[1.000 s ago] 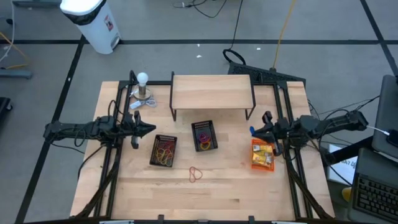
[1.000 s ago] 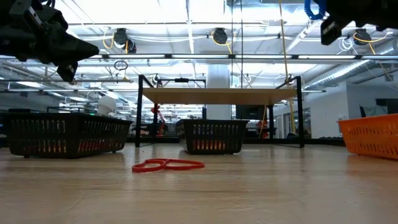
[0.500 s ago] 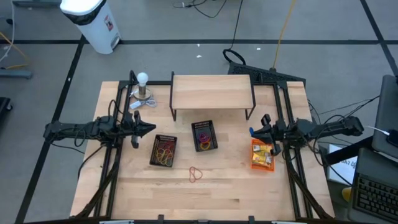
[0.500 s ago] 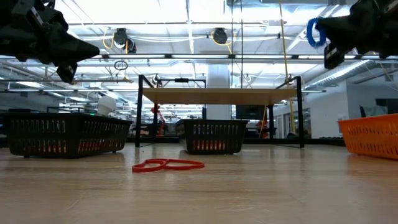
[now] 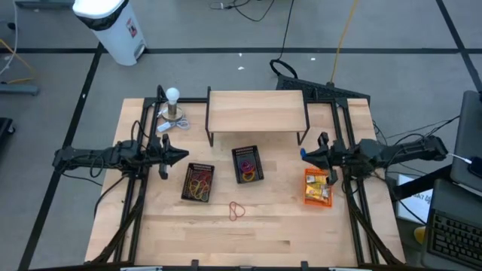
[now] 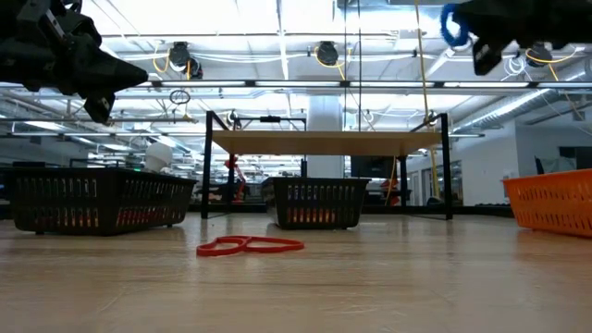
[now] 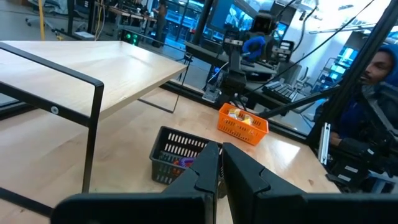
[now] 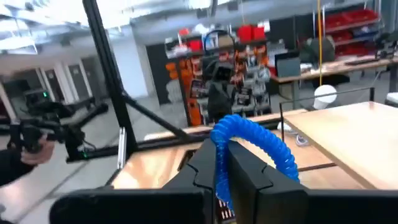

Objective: Pick & Place Office Desk Supplies
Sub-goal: Put the blue spring keychain into the right black bin

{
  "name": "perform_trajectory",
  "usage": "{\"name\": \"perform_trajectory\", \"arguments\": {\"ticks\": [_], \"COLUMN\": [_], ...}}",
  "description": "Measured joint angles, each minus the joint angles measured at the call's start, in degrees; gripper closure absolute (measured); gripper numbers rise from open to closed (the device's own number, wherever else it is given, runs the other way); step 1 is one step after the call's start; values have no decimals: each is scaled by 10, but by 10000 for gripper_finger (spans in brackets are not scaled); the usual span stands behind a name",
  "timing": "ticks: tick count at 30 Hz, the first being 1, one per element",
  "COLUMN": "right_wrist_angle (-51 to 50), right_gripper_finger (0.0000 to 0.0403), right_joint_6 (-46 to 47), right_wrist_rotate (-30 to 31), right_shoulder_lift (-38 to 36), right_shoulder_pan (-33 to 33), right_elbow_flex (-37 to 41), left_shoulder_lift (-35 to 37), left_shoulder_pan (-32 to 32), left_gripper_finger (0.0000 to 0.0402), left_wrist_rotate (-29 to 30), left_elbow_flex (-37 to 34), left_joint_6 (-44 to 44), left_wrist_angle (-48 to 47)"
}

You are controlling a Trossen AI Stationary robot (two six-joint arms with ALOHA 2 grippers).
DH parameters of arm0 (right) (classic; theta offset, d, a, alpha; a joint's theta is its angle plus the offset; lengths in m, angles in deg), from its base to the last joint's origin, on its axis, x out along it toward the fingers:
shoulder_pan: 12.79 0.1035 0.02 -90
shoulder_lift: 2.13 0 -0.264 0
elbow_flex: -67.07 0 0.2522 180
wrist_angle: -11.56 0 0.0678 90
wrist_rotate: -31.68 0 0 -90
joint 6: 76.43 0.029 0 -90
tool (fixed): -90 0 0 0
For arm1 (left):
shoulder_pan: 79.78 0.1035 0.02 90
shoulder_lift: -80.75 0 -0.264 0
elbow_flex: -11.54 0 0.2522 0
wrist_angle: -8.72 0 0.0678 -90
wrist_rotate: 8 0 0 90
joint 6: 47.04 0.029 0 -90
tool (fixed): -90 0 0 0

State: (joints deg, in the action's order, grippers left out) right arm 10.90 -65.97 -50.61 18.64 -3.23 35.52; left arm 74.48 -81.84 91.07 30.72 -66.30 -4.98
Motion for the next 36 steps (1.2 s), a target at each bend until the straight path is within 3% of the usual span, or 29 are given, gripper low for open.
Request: {"name": "perform_trajectory", "arguments": {"ticks": [10,15,17,21,32,36], "right_wrist_angle": [-150,-175,-172,-135,-82,-60], "right_gripper_finger": [393,393,393,394,394,355], "right_joint_6": [-19,-24,-35,-30,-23,-22], "right_wrist_rotate": [25,6,-31,-77,-98,-108], "right_shoulder_lift": [349,501,546,610,716,734], "right_shoulder_pan": [-10,-28,-37,-55,-83,-84], "right_elbow_flex": [-250,-333,-347,-359,-360,-359], "left_shoulder_lift": [0,0,0,0,0,0], "left_shoulder_pan": [0,0,0,0,0,0], "left_gripper_finger": [380,380,380,380,380,380], "left_wrist_rotate": [0,0,0,0,0,0], "left_elbow_flex": [0,0,0,0,0,0], "left_joint_6": [9,9,9,8,13,13], "left_wrist_angle": [1,1,1,0,-3,-3]}}
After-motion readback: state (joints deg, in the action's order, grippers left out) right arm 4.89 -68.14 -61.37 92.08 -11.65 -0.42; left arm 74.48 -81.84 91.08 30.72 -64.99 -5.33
